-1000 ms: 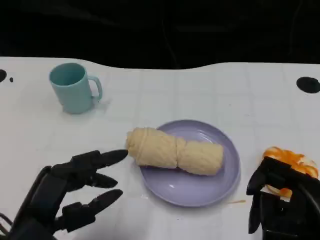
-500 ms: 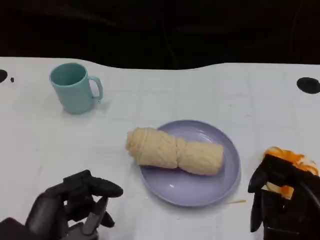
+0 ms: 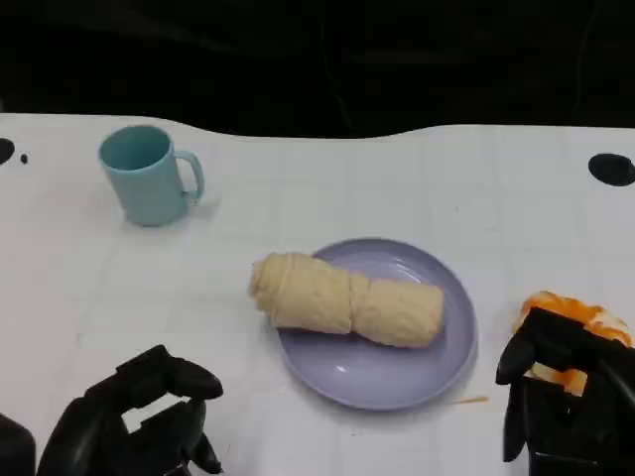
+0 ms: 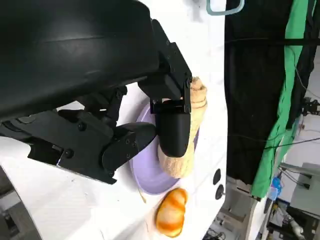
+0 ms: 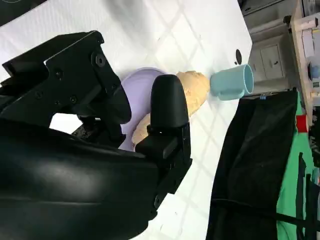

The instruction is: Grasp the towel on the left side of the plate with the left hand and place it into the plate.

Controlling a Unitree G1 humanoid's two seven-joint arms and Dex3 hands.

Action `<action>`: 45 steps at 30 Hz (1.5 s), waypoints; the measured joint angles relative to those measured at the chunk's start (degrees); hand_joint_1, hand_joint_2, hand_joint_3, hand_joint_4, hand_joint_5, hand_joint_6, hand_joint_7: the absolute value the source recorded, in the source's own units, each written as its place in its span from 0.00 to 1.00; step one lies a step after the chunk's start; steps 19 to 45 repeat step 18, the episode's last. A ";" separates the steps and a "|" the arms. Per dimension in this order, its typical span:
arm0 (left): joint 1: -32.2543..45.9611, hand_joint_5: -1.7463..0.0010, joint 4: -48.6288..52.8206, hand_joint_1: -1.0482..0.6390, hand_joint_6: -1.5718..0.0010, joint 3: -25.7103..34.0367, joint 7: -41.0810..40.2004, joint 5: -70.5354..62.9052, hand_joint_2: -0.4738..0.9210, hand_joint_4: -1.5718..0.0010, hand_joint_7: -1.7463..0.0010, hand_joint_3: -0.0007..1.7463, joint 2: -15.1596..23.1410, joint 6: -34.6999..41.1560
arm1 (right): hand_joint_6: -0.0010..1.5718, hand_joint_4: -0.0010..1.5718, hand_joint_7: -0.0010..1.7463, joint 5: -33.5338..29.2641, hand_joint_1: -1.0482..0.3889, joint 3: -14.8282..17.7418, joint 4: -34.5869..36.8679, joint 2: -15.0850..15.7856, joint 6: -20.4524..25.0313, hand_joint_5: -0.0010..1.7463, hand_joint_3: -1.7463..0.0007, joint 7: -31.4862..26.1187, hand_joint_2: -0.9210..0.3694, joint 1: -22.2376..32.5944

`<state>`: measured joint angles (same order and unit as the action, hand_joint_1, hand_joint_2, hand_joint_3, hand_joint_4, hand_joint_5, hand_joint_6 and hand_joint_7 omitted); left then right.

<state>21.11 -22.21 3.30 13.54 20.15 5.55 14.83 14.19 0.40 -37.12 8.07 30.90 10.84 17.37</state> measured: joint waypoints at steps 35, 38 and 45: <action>-0.12 0.06 0.59 0.50 0.51 0.94 1.48 4.36 0.86 0.50 0.21 0.46 -0.71 0.12 | 0.35 0.53 1.00 5.68 0.77 1.50 -0.64 -0.73 6.06 1.00 0.13 -0.12 0.24 -0.28; -0.12 0.06 0.59 0.50 0.51 0.94 1.48 4.36 0.86 0.50 0.21 0.46 -0.71 0.12 | 0.35 0.53 1.00 5.68 0.77 1.50 -0.64 -0.73 6.06 1.00 0.13 -0.12 0.24 -0.28; -0.12 0.06 0.59 0.50 0.51 0.94 1.48 4.36 0.86 0.50 0.21 0.46 -0.71 0.12 | 0.35 0.53 1.00 5.68 0.77 1.50 -0.64 -0.73 6.06 1.00 0.13 -0.12 0.24 -0.28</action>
